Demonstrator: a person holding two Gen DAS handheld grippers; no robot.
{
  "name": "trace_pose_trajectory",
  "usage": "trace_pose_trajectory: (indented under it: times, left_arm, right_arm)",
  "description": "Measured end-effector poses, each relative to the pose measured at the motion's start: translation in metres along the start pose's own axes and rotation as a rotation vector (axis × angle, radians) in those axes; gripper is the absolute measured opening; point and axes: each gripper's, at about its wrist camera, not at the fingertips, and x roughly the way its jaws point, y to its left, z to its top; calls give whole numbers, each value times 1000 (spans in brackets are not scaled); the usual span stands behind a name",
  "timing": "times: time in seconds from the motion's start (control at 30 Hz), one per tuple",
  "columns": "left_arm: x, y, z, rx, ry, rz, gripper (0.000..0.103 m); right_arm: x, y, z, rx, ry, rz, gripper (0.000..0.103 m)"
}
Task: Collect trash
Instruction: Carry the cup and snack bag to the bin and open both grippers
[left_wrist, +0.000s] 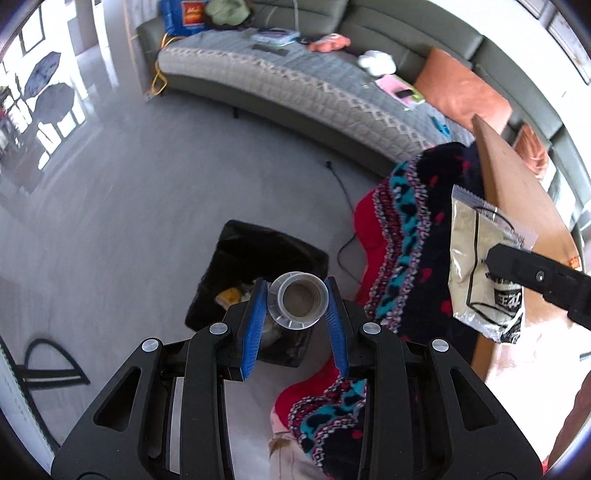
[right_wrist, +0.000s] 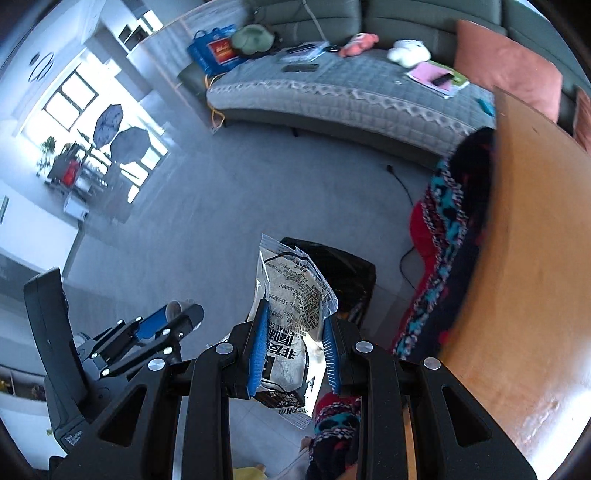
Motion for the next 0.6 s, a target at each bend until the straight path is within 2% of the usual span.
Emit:
trace_pose_trajectory:
  times: [0.1, 0.13, 0.17, 0.2, 0.27, 0.33, 0.43, 0.6]
  left_arm:
    - [3, 13, 1, -17, 5, 14, 32]
    - [4, 18, 2, -26, 9, 20, 49]
    - [8, 24, 4, -47, 31, 30, 72]
    - [9, 28, 6, -64, 36, 48, 96]
    - [6, 35, 7, -91, 4, 74, 97]
    - [6, 42, 11, -116, 12, 73, 97]
    - [4, 42, 12, -98, 6, 138, 97]
    - [0, 40, 10, -150, -3, 38, 97]
  right_arm:
    - [8, 14, 9, -19, 6, 0, 30]
    - [12, 19, 11, -23, 17, 0, 38]
    - [14, 22, 13, -22, 32, -2, 57]
    - [17, 25, 18, -12, 48, -12, 63]
    - [11, 29, 21, -6, 17, -5, 65]
    - [6, 35, 22, -30, -1, -10, 65]
    - [0, 40, 21, -50, -15, -15, 65]
    - [-9, 33, 15, -55, -19, -15, 65]
